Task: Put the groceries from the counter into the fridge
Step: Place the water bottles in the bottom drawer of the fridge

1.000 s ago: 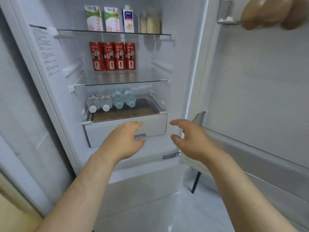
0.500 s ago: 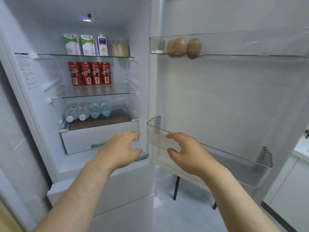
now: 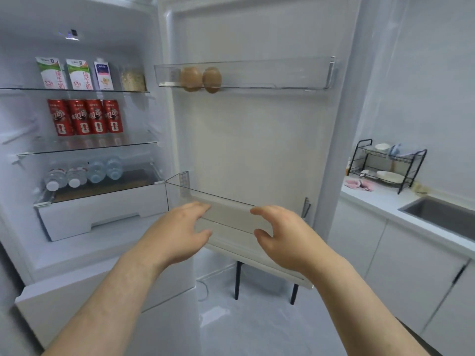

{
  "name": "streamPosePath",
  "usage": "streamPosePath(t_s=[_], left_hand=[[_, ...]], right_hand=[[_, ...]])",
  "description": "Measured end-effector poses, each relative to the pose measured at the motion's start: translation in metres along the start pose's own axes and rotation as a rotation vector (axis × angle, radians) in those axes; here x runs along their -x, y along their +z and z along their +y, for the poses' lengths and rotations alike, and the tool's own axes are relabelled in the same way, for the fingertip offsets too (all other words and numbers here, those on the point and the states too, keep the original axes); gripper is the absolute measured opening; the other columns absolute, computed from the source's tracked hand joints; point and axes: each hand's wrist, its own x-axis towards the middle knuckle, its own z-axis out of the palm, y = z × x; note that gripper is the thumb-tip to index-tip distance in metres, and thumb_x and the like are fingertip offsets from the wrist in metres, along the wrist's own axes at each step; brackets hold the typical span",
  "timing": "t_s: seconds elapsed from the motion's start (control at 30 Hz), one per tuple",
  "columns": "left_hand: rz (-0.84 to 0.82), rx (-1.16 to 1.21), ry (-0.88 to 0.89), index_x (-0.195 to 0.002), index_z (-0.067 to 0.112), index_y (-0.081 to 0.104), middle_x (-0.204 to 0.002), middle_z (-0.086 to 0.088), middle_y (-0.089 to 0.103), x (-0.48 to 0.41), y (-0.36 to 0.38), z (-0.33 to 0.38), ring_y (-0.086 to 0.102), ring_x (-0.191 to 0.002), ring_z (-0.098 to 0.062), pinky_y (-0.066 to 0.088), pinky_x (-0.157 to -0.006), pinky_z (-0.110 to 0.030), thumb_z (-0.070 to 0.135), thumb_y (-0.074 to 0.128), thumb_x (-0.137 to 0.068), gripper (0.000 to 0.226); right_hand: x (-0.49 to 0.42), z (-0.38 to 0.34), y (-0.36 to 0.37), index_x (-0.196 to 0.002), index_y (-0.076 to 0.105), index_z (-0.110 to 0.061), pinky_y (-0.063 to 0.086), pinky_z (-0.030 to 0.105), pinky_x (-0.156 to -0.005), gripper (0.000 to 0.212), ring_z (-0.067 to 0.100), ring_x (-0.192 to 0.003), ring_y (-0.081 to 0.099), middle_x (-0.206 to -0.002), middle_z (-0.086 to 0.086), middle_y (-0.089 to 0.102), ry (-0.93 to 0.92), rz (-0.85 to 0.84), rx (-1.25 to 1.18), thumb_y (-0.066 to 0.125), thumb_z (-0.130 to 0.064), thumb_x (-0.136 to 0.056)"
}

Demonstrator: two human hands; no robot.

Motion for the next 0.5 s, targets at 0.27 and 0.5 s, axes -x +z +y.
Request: streamPosePath(t_s=[0.27,0.5], left_hand=[[-0.032,0.043,0.157,-0.149,0.023,0.038,-0.155,0.009,0.036,-0.003,0.021,0.076,0.029,-0.143,-0.006,0.020,-0.113,-0.019,0.036,0.057,-0.093,0.061],[-0.083,0.086,0.354,-0.151,0.031,0.033,-0.156,0.016,0.032,-0.014,0.032,0.156,0.025,-0.144,-0.001,0.022,-0.115,-0.022,0.039,0.053,-0.095,0.060]], right_hand=[[0.067,0.049,-0.042,-0.147,0.040,-0.029,0.030,0.025,-0.112,0.048,0.008,-0.139,0.037,-0.149,-0.013,0.043,0.159,0.046,0.041,0.049,-0.030,-0.100],[0.127,0.087,-0.079,-0.148,0.038,-0.030,0.028,0.025,-0.112,0.050,0.008,-0.141,0.034,-0.152,-0.013,0.040,0.345,0.124,0.069,0.049,-0.031,-0.100]])
